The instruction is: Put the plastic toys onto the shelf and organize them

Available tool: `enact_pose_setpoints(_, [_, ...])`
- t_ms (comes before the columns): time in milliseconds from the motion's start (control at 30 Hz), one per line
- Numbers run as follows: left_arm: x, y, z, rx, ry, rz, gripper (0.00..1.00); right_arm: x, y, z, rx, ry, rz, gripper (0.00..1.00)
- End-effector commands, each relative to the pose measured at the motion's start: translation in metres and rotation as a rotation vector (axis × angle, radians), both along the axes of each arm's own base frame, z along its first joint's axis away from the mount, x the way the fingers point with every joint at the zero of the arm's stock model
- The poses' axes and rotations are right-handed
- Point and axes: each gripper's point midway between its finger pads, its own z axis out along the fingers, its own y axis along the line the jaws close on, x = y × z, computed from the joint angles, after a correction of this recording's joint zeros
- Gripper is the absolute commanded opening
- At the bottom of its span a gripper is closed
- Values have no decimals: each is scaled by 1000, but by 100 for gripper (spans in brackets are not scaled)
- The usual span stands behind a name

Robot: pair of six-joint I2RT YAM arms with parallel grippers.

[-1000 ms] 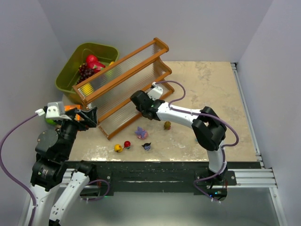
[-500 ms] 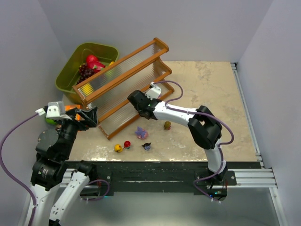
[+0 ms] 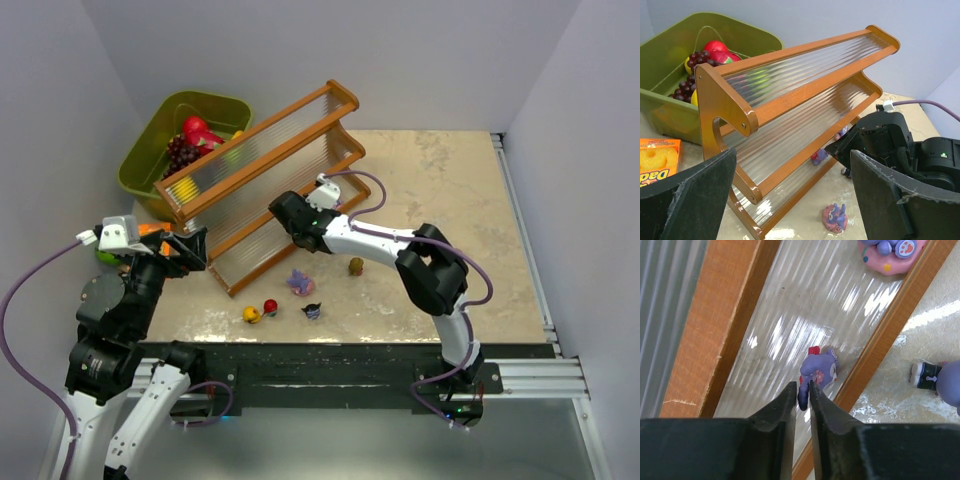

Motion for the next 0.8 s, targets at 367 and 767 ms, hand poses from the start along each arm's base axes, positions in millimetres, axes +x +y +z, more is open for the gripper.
enact_pose_setpoints(367, [-3, 5, 13, 20, -27, 19, 99, 7, 15, 29, 79, -68, 17, 55])
enact_pose_setpoints(767, [-5, 5, 15, 5, -24, 14, 100, -17, 11, 55, 149, -80, 125, 63])
